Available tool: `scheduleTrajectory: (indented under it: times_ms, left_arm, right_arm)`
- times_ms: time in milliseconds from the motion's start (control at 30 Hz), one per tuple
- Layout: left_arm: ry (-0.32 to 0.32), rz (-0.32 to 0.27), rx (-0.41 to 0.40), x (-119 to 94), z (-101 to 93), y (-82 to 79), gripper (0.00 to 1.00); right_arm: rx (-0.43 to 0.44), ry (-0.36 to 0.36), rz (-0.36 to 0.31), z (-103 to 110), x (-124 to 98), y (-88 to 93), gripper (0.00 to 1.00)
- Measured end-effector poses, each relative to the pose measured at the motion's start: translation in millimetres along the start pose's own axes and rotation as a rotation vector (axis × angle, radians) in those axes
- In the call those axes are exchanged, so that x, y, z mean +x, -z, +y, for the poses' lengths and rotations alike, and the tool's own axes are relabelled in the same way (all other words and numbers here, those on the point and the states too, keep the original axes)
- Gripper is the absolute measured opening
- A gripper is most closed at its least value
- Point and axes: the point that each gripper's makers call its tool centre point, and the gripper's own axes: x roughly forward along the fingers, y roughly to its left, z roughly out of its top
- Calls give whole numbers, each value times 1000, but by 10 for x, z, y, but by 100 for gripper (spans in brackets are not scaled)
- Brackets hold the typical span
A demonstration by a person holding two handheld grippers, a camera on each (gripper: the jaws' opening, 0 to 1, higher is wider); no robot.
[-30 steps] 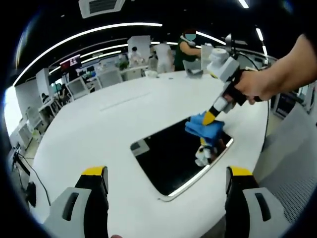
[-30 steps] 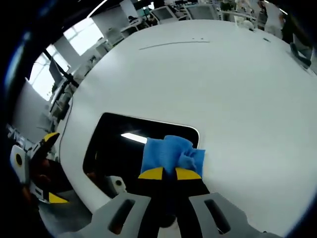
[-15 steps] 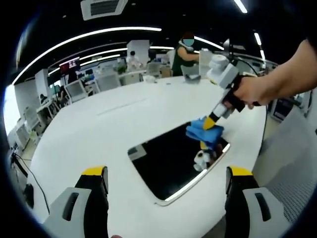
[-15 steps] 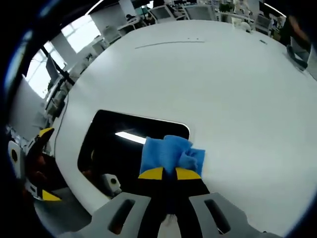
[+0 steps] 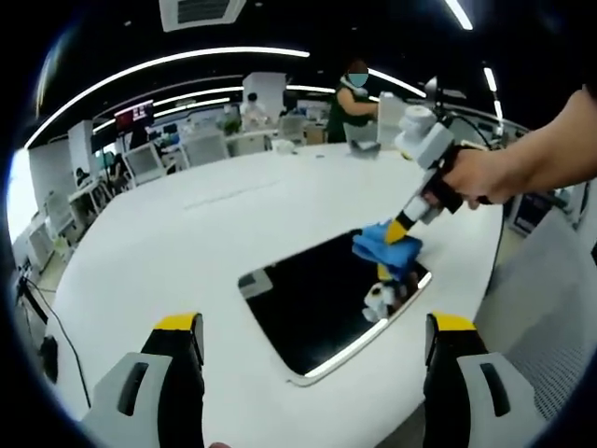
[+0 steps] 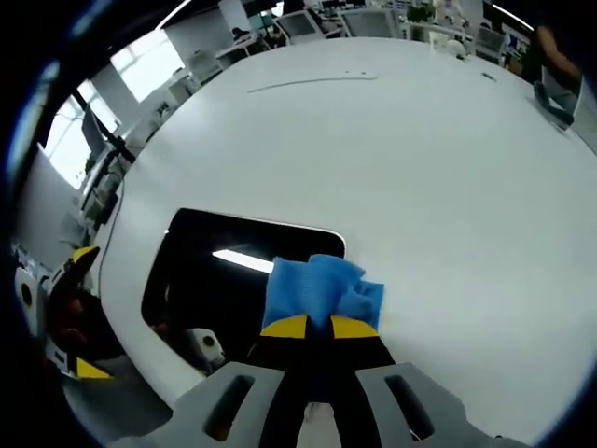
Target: Wipe the mirror surface with the cleaning cloth until all visible marks leave the cleaned area.
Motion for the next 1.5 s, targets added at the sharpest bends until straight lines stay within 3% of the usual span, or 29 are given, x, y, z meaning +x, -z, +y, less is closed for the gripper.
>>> scheduleTrajectory:
  times_ms: [200, 667, 1500]
  left_arm:
    - [-22, 7, -55, -16, 61, 42, 99]
    - [-26, 20, -24, -10, 52, 51, 99]
    - [6, 21, 0, -3, -33, 49, 99]
  right_arm:
    - [-4, -7, 5, -14, 5, -1, 1]
    - [-26, 28, -4, 8, 11, 18, 2]
    - [-34, 41, -5, 80, -97, 270, 2]
